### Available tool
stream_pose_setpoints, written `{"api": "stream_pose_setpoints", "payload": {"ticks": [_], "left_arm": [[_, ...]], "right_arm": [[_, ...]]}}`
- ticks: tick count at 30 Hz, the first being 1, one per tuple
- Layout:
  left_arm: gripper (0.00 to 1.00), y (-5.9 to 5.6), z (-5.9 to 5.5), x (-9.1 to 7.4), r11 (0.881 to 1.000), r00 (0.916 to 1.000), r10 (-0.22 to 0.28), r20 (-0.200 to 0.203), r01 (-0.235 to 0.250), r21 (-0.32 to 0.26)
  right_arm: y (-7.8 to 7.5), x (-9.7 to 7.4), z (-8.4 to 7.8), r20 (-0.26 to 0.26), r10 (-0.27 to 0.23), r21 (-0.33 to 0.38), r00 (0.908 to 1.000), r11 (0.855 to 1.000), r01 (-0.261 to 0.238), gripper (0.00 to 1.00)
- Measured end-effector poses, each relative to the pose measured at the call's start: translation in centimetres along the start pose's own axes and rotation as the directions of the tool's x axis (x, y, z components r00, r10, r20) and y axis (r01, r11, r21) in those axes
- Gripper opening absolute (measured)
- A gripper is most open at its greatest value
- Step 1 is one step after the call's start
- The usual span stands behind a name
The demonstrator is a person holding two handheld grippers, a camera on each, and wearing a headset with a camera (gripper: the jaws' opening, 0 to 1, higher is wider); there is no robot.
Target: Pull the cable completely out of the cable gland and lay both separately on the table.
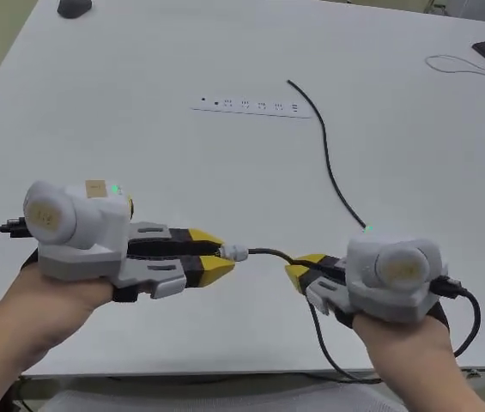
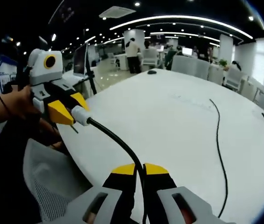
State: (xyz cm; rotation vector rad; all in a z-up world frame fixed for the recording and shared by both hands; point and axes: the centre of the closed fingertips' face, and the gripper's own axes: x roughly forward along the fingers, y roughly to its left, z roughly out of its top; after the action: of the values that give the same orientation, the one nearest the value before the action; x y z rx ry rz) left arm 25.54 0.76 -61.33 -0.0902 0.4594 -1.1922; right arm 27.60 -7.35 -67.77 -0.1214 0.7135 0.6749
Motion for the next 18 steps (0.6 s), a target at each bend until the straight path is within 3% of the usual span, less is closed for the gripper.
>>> {"api": "stream_pose_setpoints", "payload": {"ticks": [5, 9, 14, 18], "left_arm": [[0.15, 0.0, -0.1, -0.2, 1.000, 1.0000, 0.002, -0.001, -0.002, -0.003], [0.15, -0.1, -0.2, -0.2, 1.000, 1.0000, 0.001, -0.004, -0.001, -0.004], [0.15, -0.4, -0.5, 0.0, 1.000, 0.9999, -0.004, -0.014, 0.004, 0.001], [0.15, -0.5, -0.4, 0.0, 1.000, 1.0000, -0.006, -0.007, 0.006, -0.002]], "right_arm": [[-1.1, 0.2, -1.7, -0.020, -0.013, 0.100, 0.9997, 0.995, 0.015, 0.00], [-2.0, 0.8, -3.9, -0.067, -0.022, 0.209, 0.9975, 0.977, 0.036, 0.00], [-2.3, 0.9, -4.7, -0.072, -0.022, 0.247, 0.9972, 0.968, 0.039, 0.00], [-2.1, 0.8, -4.5, -0.074, -0.021, 0.232, 0.9971, 0.972, 0.038, 0.00]]}}
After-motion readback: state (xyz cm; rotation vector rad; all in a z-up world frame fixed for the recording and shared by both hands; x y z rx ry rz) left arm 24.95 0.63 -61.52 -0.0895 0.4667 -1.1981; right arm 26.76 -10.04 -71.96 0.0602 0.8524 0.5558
